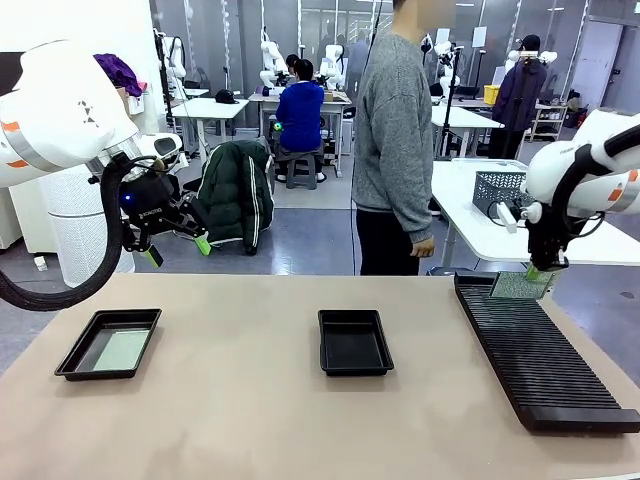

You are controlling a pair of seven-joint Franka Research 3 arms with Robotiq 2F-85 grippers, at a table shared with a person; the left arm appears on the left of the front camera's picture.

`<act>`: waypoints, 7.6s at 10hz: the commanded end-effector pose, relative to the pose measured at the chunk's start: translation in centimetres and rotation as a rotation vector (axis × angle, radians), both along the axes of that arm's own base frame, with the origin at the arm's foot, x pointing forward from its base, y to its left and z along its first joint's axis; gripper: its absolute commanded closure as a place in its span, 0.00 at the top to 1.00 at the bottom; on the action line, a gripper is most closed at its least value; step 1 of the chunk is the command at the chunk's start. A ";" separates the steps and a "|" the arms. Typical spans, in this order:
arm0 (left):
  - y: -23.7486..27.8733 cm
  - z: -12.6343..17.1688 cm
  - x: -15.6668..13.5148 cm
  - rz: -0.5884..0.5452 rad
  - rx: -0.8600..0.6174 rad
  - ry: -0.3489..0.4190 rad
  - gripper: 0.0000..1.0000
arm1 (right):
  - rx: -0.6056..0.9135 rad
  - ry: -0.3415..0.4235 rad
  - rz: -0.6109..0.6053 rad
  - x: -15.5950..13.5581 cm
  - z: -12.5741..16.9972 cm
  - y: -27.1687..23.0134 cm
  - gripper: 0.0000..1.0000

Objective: Inspect and transfer BCBs to ESD trays.
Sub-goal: Pick up the Blank PCB from the PCB Rack and place it in the right ESD tray.

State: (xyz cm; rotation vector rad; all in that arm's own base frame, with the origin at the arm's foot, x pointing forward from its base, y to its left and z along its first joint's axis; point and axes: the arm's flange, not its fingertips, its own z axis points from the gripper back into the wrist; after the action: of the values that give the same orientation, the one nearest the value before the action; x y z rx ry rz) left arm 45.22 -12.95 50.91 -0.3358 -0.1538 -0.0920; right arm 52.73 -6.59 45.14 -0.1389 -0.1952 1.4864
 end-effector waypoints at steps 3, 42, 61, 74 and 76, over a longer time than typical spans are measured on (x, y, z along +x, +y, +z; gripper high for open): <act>0.0 0.0 -0.3 0.000 0.001 -0.001 1.00 | 0.041 0.055 -0.065 -4.0 5.4 -0.2 0.00; 0.0 0.0 -0.3 0.000 0.001 -0.001 1.00 | 0.730 0.622 -1.494 -9.4 8.9 23.6 0.01; 0.0 0.0 -0.3 0.000 0.001 -0.001 1.00 | 0.828 0.737 -1.407 -5.2 -5.2 25.9 0.01; 0.0 0.0 -0.3 0.000 0.001 -0.001 1.00 | 0.818 0.751 -1.370 -4.0 -12.9 26.8 0.01; 0.0 0.0 -0.3 0.000 0.001 -0.001 1.00 | 0.812 0.759 -1.371 -3.7 -13.6 27.0 0.01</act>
State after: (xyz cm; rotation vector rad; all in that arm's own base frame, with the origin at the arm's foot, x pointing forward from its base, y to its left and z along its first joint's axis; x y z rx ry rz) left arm 45.20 -12.97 50.92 -0.3357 -0.1538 -0.0924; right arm 48.76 19.70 32.11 0.7818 0.0049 -0.0450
